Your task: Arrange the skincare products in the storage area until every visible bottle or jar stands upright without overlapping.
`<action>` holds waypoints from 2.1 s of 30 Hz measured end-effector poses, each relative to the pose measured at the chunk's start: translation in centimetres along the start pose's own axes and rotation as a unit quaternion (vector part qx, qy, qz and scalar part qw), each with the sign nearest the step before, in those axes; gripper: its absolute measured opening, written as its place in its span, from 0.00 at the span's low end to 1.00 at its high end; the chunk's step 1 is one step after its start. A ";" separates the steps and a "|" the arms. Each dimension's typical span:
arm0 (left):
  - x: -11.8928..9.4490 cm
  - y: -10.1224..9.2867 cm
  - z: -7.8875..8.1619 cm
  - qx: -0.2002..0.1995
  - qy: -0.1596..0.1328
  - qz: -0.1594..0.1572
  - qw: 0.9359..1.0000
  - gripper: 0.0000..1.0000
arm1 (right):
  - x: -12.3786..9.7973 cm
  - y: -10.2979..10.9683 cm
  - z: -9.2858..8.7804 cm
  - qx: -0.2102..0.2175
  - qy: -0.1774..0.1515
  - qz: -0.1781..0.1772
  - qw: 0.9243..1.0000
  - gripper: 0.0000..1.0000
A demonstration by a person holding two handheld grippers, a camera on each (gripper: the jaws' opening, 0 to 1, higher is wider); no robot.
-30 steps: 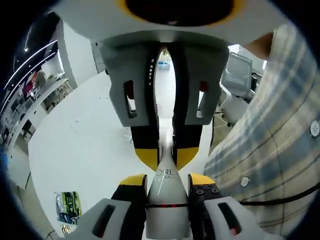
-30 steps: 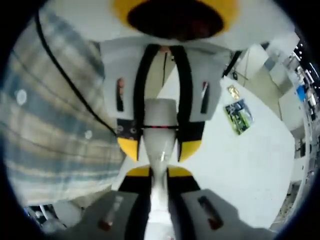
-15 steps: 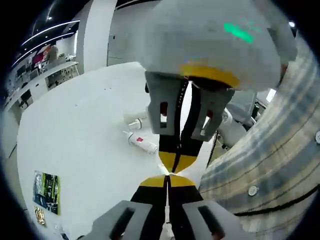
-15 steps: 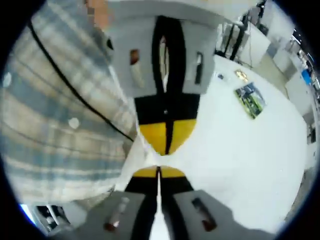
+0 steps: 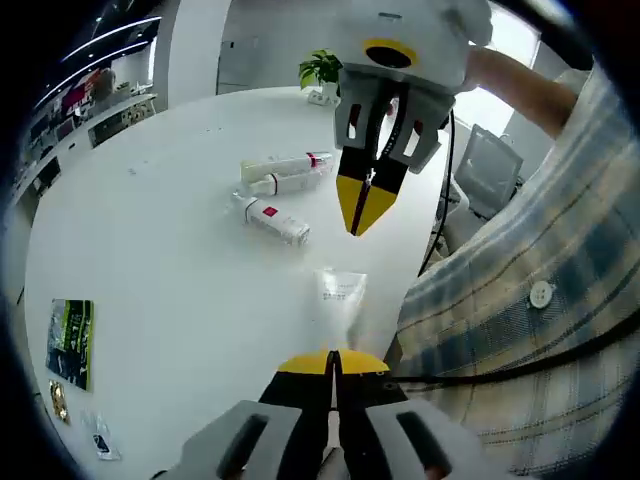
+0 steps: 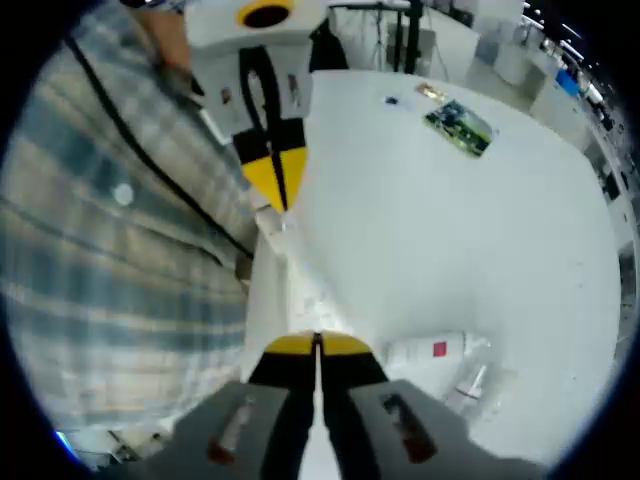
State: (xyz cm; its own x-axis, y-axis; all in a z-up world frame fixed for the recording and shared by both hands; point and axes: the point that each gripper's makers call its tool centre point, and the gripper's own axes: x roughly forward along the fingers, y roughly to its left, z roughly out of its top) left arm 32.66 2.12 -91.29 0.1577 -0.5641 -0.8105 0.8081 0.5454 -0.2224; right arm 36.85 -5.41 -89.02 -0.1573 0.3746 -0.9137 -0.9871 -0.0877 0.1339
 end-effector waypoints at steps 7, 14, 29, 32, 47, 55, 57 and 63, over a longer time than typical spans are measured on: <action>2.2 -1.1 -0.3 0.035 0.028 -0.009 0.999 0.14 | -1.0 0.1 -0.4 0.074 -0.051 -0.027 0.996 0.00; 3.5 -0.3 -0.4 0.056 0.048 0.007 0.997 0.45 | -1.8 0.6 -1.2 0.129 -0.104 -0.055 0.985 0.02; 6.7 0.3 -1.6 0.110 0.096 0.030 0.989 0.45 | -2.5 0.4 -4.0 0.192 -0.122 -0.111 0.967 0.13; 6.6 1.2 -1.5 0.148 0.103 0.049 0.982 0.38 | -2.5 0.4 -4.1 0.202 -0.129 -0.115 0.964 0.13; 6.2 0.6 -1.2 0.102 0.069 0.011 0.992 0.13 | -2.2 -0.2 -3.1 0.217 -0.145 -0.118 0.958 0.13; 4.4 1.2 0.1 -0.006 0.007 -0.007 1.000 0.08 | -2.8 -0.3 -1.7 0.273 -0.222 -0.109 0.930 0.22; 3.6 1.6 1.2 -0.062 -0.022 -0.015 0.998 0.08 | -3.2 -0.5 -1.3 0.293 -0.252 -0.107 0.916 0.24; 0.0 3.2 5.7 -0.128 -0.133 -0.020 0.983 0.08 | -5.5 -1.6 0.3 0.377 -0.357 -0.091 0.850 0.38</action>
State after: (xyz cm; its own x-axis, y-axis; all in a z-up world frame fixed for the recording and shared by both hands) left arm 38.49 0.30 -88.94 0.2990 -0.7111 -0.6363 0.6524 0.6390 -0.4076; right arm 39.25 -7.06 -84.13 0.2883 0.8069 -0.5155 -0.6936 0.5472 0.4685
